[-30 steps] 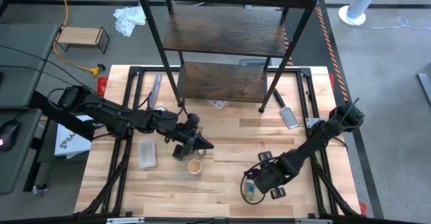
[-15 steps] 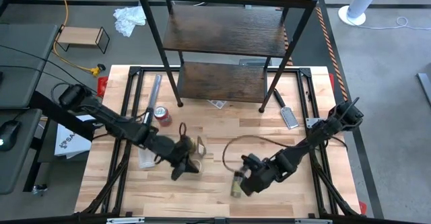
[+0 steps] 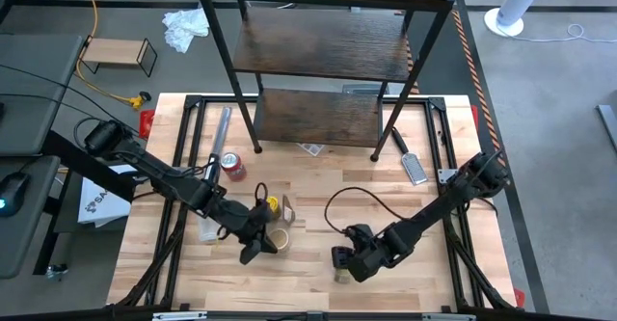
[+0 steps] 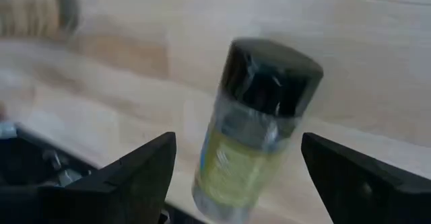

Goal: Shelf spices
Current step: Adjust the black seasoning bottle, then put the brown seasoning bottle on the bottom shelf

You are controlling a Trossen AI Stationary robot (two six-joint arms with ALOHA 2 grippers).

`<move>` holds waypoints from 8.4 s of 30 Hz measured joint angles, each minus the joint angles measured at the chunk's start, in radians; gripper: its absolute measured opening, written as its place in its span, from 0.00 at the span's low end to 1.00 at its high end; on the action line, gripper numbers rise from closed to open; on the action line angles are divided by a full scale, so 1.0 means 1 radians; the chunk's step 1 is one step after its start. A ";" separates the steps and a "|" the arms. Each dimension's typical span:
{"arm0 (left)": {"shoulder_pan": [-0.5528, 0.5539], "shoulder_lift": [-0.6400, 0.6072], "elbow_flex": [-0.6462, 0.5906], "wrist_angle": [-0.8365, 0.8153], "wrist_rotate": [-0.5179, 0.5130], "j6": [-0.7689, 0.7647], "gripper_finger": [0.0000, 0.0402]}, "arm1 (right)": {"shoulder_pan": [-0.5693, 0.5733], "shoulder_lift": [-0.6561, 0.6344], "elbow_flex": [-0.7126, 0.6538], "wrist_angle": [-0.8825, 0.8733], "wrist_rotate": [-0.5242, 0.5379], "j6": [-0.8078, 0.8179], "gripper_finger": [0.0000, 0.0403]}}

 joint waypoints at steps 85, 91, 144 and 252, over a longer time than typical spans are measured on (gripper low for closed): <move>0.366 0.287 0.422 0.713 -0.094 0.235 0.68 | -0.230 -0.605 0.000 0.692 0.564 -1.418 0.47; 0.363 0.287 0.422 0.710 -0.091 0.237 0.68 | -0.243 -0.566 0.000 0.739 0.527 -1.409 0.47; 0.343 0.286 0.422 0.546 -0.062 0.359 0.27 | -0.211 -0.555 0.000 0.482 0.503 -1.425 0.79; 0.350 -0.071 0.420 -0.130 -0.457 0.522 0.63 | 0.374 -0.085 0.000 -0.752 0.630 -0.083 0.75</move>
